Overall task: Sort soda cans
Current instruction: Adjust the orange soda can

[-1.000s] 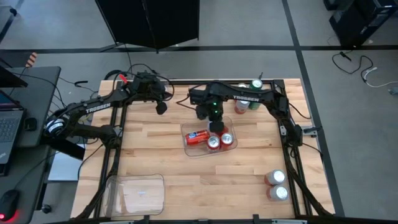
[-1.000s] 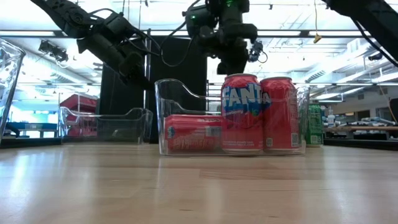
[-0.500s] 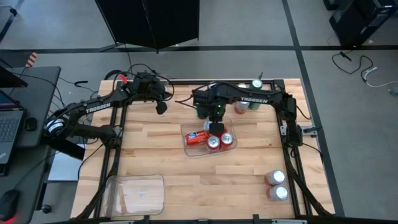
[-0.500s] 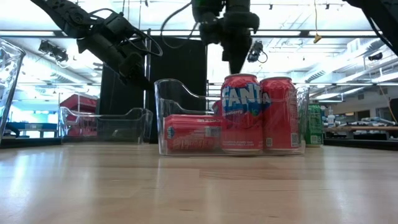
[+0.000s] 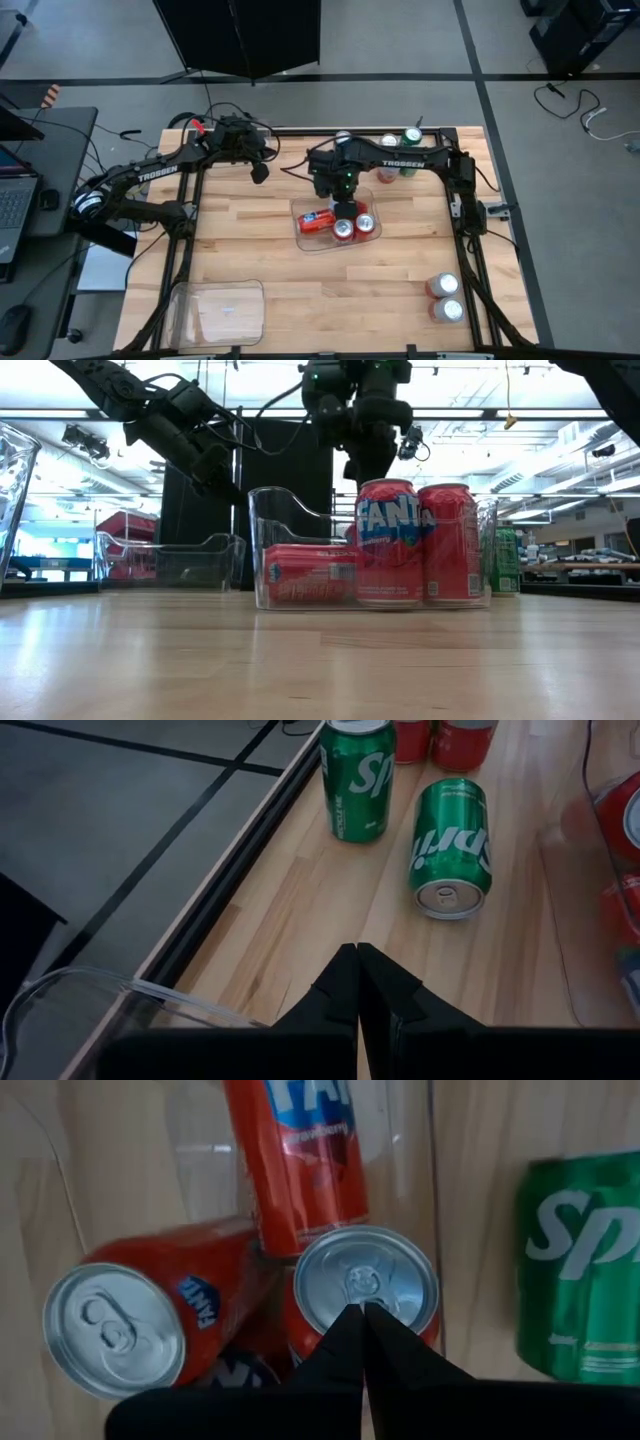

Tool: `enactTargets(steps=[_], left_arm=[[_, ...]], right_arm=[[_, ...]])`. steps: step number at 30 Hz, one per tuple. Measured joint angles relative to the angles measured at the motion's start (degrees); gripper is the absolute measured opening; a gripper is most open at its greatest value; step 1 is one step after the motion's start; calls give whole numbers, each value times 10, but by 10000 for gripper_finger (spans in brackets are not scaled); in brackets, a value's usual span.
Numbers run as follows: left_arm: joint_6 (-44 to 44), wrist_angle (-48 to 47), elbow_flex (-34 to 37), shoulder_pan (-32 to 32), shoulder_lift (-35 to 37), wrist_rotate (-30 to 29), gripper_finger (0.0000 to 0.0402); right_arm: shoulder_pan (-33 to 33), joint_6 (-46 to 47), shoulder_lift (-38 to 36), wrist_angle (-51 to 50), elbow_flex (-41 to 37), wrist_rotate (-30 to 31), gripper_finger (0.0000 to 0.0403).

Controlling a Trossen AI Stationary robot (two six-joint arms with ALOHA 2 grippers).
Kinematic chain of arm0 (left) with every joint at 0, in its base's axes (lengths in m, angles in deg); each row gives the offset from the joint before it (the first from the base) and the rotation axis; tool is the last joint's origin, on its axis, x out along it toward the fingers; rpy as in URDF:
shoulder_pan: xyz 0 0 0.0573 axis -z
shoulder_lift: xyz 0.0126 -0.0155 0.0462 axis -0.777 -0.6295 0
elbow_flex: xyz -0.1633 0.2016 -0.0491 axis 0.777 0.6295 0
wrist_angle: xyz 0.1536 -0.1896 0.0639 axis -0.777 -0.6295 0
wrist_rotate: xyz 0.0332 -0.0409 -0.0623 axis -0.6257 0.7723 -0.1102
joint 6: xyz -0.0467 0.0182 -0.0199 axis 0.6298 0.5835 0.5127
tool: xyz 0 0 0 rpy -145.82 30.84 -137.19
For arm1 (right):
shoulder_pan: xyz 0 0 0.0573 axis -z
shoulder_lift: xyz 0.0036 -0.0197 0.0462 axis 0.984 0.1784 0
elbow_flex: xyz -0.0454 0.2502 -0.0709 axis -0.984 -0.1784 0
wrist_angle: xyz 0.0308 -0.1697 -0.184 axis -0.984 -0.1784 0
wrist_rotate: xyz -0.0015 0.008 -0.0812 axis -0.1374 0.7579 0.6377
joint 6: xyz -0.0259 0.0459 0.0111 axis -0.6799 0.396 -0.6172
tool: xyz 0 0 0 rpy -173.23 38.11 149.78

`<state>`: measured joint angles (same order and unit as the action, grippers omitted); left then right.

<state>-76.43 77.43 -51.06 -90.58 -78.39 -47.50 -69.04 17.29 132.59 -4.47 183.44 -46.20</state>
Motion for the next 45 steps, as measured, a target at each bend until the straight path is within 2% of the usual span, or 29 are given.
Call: enactTargets(steps=[6,13,18,29,32,38,45], left_arm=[[1,0,0,0,0,0,3],[4,0,0,0,0,-3,3],[10,0,0,0,0,-3,3],[15,0,0,0,0,-3,3],[15,1,0,0,0,-3,3],[17,4,0,0,0,-3,3],[19,0,0,0,0,-3,3]], right_arm=[[0,15,0,-36,-1,8,0],[-7,50,0,-120,-2,72,0],[-15,88,0,-168,-2,84,0],[-35,181,-38,-166,-2,81,0],[-38,174,-53,-163,-2,89,0],[-29,149,-56,-97,-2,94,0],[-6,135,-56,-83,-61,79,0]])
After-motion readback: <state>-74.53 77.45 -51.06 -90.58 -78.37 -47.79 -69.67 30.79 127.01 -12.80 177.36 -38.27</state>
